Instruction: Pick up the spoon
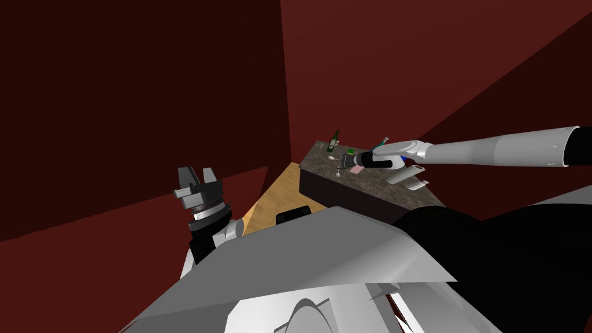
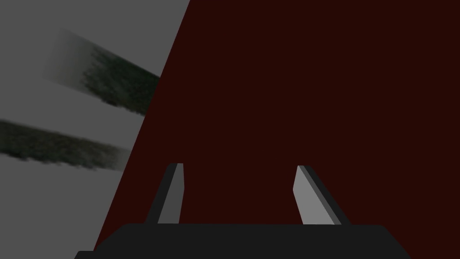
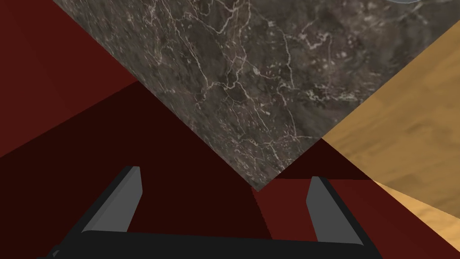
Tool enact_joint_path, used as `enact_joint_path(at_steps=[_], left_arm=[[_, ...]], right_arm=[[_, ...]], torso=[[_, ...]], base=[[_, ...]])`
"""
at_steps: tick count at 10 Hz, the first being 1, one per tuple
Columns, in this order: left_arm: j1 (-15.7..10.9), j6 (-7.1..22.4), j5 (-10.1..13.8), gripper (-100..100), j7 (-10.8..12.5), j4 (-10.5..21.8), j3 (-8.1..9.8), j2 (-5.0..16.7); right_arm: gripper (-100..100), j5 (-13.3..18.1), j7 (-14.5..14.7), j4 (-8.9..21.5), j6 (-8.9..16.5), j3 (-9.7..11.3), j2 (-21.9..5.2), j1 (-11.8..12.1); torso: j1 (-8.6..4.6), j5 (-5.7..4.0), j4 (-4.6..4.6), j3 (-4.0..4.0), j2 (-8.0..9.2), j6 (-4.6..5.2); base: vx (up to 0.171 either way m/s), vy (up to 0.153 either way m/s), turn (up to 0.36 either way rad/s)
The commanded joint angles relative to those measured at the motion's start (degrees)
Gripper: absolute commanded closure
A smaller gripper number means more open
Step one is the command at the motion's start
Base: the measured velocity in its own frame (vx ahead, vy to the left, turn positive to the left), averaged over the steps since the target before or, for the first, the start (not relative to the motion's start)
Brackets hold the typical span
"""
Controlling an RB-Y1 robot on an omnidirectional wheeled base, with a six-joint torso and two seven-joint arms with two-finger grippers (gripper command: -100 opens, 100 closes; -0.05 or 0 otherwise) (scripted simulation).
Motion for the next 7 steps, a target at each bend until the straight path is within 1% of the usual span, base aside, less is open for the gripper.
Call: enact_joint_path(at_steps=[1,2,3,4,5,6,7], left_arm=[[0.0,0.0,0.0,0,0.0,0.0,0.0,0.0],[0.0,0.0,0.0,0,0.0,0.0,0.0,0.0],[0.0,0.0,0.0,0,0.0,0.0,0.0,0.0],[0.0,0.0,0.0,0,0.0,0.0,0.0,0.0],[0.0,0.0,0.0,0,0.0,0.0,0.0,0.0],[0.0,0.0,0.0,0,0.0,0.0,0.0,0.0],[0.0,0.0,0.0,0,0.0,0.0,0.0,0.0]], right_arm=[[-100,-0.98,1.06,0.0,0.08,-2.13,-0.41,2.37],[-100,-0.22,1.77,-0.88,0.45,-2.12,-2.22,3.22],[-100,-0.22,1.77,-0.88,0.45,-2.12,-2.22,3.22],[-100,0.52,2.44,-1.71,0.96,-1.98,-4.03,4.13],[-100,0.52,2.44,-1.71,0.96,-1.76,-4.03,3.2],[-100,0.52,2.44,-1.71,0.96,-1.98,-4.03,4.13],[-100,1.25,3.07,-2.52,1.6,-1.71,-5.84,5.12]], torso=[[0.0,0.0,0.0,0.0,0.0,0.0],[0.07,0.01,0.0,-0.01,-0.02,0.01],[0.06,0.02,-0.01,-0.02,-0.03,-0.02],[0.03,0.01,-0.01,-0.02,-0.03,0.0],[-0.02,0.01,0.0,-0.01,-0.01,-0.01],[0.0,0.0,-0.01,-0.02,-0.04,0.0],[0.08,0.01,-0.02,-0.04,-0.08,0.01]], base=[[-0.017,-0.017,-0.002],[-0.021,-0.033,0.051],[-0.023,-0.041,0.045],[-0.03,-0.053,0.075],[-0.017,-0.043,0.035],[-0.003,-0.013,-0.009],[-0.011,-0.028,0.066]])
